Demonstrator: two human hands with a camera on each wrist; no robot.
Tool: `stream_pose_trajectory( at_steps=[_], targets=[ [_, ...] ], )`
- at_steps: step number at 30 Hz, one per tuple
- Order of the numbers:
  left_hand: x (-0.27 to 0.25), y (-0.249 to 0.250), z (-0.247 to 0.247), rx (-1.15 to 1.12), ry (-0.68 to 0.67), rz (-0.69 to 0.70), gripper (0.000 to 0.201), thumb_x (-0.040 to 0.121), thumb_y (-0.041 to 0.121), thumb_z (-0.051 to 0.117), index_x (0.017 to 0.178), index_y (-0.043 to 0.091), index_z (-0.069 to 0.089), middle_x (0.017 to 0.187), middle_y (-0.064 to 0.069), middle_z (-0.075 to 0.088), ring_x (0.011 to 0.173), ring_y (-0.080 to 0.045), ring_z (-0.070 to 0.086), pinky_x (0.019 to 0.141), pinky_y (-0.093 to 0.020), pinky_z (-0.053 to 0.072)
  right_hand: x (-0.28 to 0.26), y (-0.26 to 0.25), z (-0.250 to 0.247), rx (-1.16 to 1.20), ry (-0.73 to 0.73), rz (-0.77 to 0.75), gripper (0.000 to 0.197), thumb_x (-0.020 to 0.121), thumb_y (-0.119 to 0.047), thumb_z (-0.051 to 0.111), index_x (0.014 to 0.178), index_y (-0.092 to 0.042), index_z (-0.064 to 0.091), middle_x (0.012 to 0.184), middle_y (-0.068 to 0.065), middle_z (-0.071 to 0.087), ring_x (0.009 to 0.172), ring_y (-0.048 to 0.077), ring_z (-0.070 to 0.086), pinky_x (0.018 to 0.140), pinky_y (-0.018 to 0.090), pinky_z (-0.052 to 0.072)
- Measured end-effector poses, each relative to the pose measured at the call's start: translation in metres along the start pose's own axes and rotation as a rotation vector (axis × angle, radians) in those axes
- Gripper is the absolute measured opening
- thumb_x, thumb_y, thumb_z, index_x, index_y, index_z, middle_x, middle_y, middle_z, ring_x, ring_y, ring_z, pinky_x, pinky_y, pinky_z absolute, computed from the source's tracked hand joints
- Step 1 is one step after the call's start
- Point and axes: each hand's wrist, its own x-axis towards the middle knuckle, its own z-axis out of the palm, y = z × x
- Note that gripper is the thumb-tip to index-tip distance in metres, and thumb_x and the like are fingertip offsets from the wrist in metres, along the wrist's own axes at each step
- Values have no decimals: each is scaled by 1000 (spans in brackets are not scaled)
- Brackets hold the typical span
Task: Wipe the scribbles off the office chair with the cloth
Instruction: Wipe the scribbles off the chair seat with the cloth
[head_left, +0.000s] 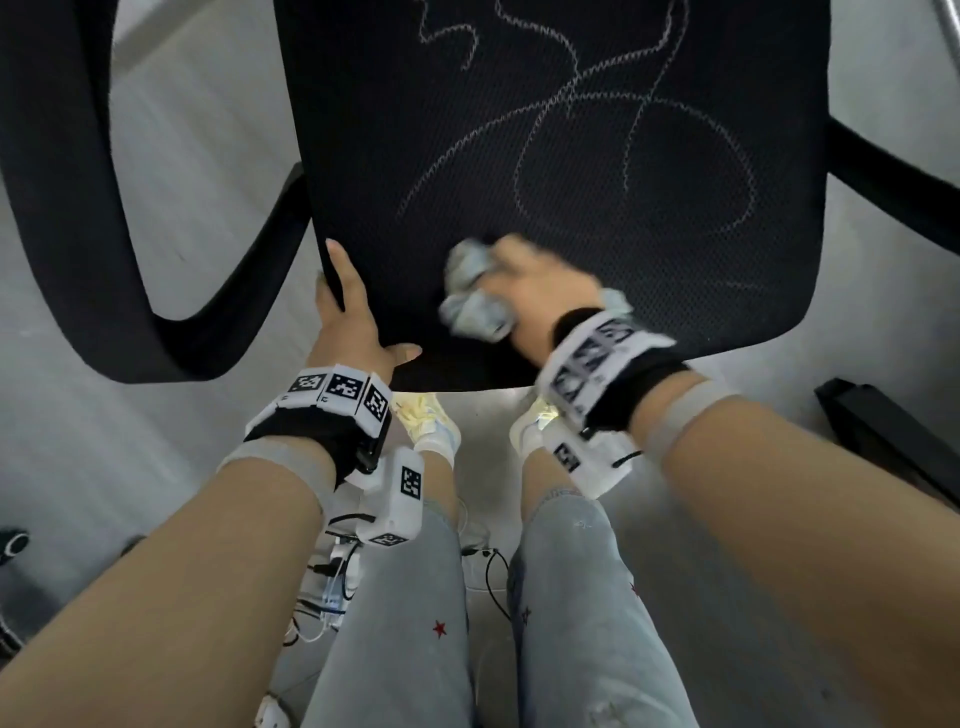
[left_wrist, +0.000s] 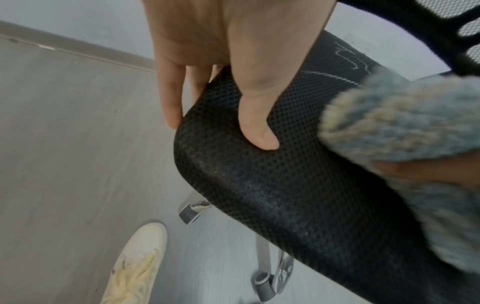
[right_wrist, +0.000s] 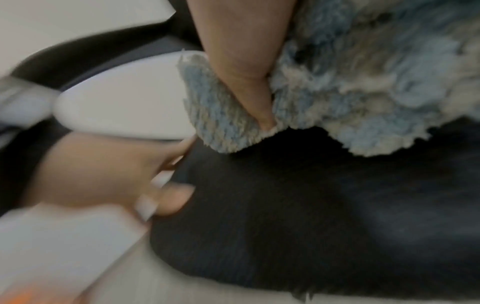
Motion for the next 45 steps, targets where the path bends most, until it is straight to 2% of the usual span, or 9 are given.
stream_pose_trajectory(
  at_steps=[4,6,14,19,22,30,33,39,45],
  targets=[
    [-7,9,14,145,124,46,110,78,14,69,145,17,-18,154,-15,-22,145,-33,-4,116,-35,13,-20,65,-24,264,344,636,30,84,-10,48,113,-16,48,123,12,40,97,36,56,77,35,43],
    [-10,13,23,212,198,101,103,79,11,67,147,15,-10,154,-14,-22,144,-35,-9,117,-40,16,-14,59,-19,205,336,656,42,82,-5,46,123,-14,44,130,14,35,102,38,54,81,38,44],
    [-9,8,14,350,112,100,98,82,19,65,147,15,-8,155,-6,-24,145,-30,-11,116,-36,17,7,-4,13,-11,11,-74,32,88,-20,47,120,-23,51,132,7,37,120,28,41,96,41,42],
    [-9,24,19,461,111,20,98,83,15,63,146,6,-11,154,-17,-21,143,-40,-6,116,-46,18,-44,105,-16,247,526,553,26,82,-13,52,107,-13,58,121,19,47,104,31,54,83,25,38],
    [-9,45,27,403,102,-74,92,83,6,58,145,1,-9,153,-22,-19,142,-43,-8,117,-45,15,-60,115,-18,347,566,724,31,82,-13,47,111,-6,56,126,19,41,102,36,54,81,27,38],
    [-2,53,17,248,12,-160,115,74,32,73,145,2,-13,153,-17,-24,142,-41,-12,116,-48,9,-27,49,3,135,105,142,28,84,-17,52,110,-24,56,124,8,43,110,32,48,92,42,46],
    [0,47,19,231,75,-172,119,71,31,76,144,1,-14,153,-20,-20,143,-39,-6,116,-45,14,-53,107,-19,216,311,455,22,73,-36,59,89,-23,52,93,9,57,92,35,59,83,46,50],
    [1,53,26,215,121,-255,126,67,32,79,144,1,-16,153,-23,-16,142,-42,5,113,-47,20,-36,98,-23,179,412,653,31,83,-11,49,112,-17,54,125,15,38,99,39,54,84,41,45],
    [9,45,25,270,119,-229,130,64,38,80,143,0,-16,153,-25,-14,140,-45,11,110,-46,28,26,-4,10,158,58,14,24,87,-23,51,112,-23,54,128,6,40,112,28,46,93,39,44]
  ],
)
